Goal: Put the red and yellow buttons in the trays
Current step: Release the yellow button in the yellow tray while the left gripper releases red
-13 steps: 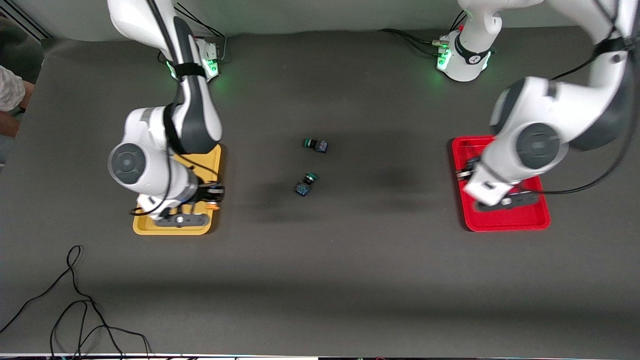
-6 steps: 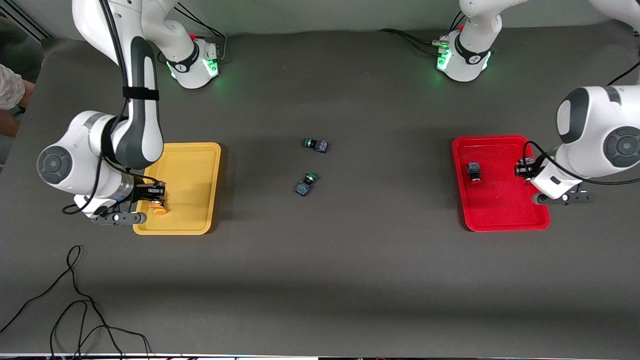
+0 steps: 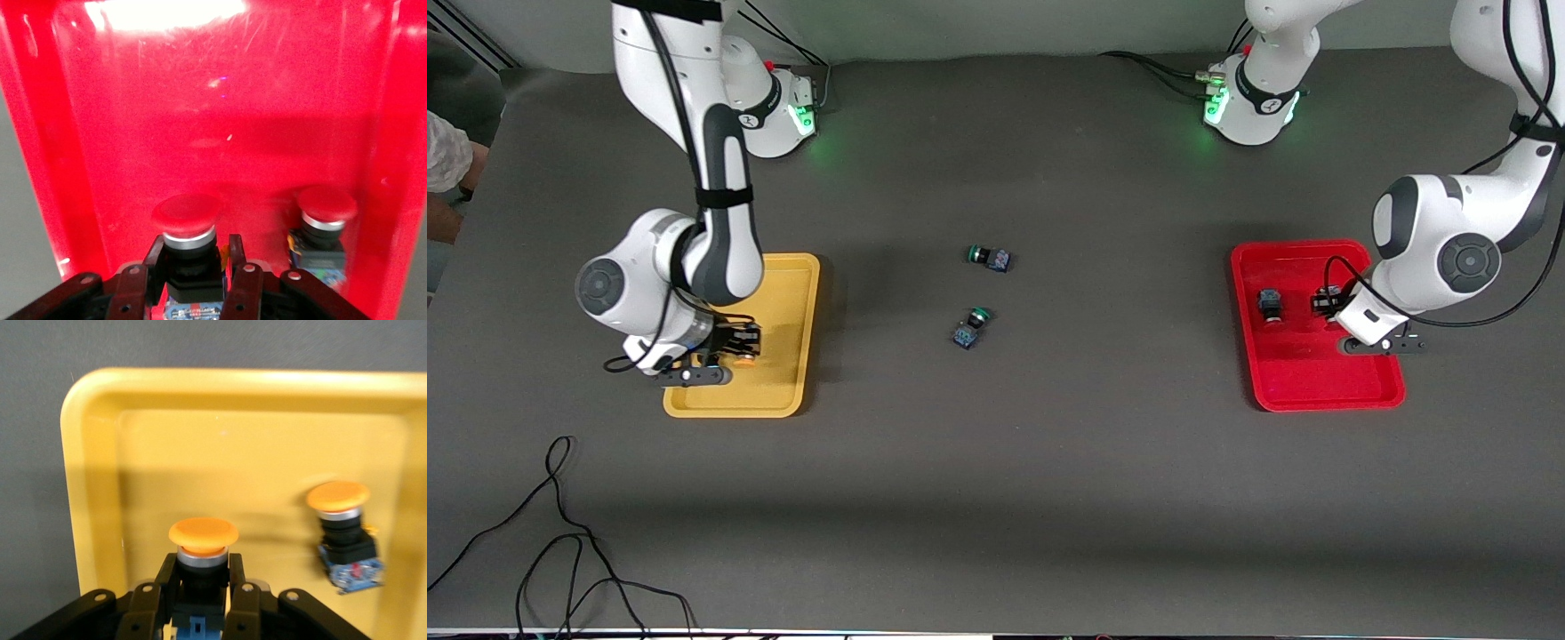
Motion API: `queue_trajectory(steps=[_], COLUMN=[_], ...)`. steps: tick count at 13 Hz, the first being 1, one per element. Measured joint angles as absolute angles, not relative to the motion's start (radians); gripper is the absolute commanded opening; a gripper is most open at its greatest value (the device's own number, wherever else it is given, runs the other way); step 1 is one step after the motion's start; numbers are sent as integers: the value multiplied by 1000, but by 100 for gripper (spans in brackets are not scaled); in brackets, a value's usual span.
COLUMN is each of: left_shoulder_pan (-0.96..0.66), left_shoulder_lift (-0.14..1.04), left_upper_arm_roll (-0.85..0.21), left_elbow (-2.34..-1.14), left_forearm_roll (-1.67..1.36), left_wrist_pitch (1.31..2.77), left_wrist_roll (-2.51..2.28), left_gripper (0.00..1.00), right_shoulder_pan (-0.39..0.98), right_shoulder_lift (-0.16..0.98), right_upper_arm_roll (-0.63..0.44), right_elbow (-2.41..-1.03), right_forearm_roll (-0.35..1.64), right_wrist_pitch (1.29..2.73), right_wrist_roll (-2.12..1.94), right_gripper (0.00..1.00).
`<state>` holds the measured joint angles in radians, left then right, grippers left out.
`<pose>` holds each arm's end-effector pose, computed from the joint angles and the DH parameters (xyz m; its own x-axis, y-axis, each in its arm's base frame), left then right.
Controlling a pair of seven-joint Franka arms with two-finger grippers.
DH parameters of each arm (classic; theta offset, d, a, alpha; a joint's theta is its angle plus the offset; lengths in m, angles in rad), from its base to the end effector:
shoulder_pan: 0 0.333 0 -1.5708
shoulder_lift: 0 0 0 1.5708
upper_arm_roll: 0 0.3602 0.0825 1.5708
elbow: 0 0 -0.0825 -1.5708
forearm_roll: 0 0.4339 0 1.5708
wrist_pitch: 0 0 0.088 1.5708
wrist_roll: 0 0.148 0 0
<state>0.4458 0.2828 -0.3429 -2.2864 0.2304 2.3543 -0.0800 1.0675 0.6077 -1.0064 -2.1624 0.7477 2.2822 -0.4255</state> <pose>0.5388 0.0580 0.1813 0.9819 0.0123 -0.1888 0.0028 -0.9987 -0.0500 0.5851 0.0496 0.1825 0.9971 -0.0051 -0.0754 -0.0072 -0.9996 -0.0274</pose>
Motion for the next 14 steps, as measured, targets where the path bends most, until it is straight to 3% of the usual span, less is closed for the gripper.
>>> queue_trajectory(steps=[1,5,8,12,14], left_shoulder_pan=[453,459,456,399,376], left_shoulder_lift=[301,316,313,308,304], left_upper_arm_roll=[-343,-346,-358,-368,-369], left_elbow=[-2286,-2268,-2189,-2014,-1954], left_forearm_roll=[236,242,243,243,243], left_wrist_pitch=[2370,2368,2249,2005,1928], left_wrist_roll=[-79,-78,-78,-78,-78], left_gripper=[100,100,100,100,100], right_shoulder_pan=[1068,1066,1080,1196,1215], right_shoulder_lift=[623,633,610,570,559], right_upper_arm_roll=[-998,-1000,-1025,-1215,-1260], right_elbow=[-2161,-2156,-2134,-2036,-1961], right_forearm_roll=[758,768,771,708,664], right_wrist_pitch=[2285,2289,2279,2102,2013], right_wrist_roll=[-425,-425,-425,-392,-364], right_gripper=[100,100,100,100,100])
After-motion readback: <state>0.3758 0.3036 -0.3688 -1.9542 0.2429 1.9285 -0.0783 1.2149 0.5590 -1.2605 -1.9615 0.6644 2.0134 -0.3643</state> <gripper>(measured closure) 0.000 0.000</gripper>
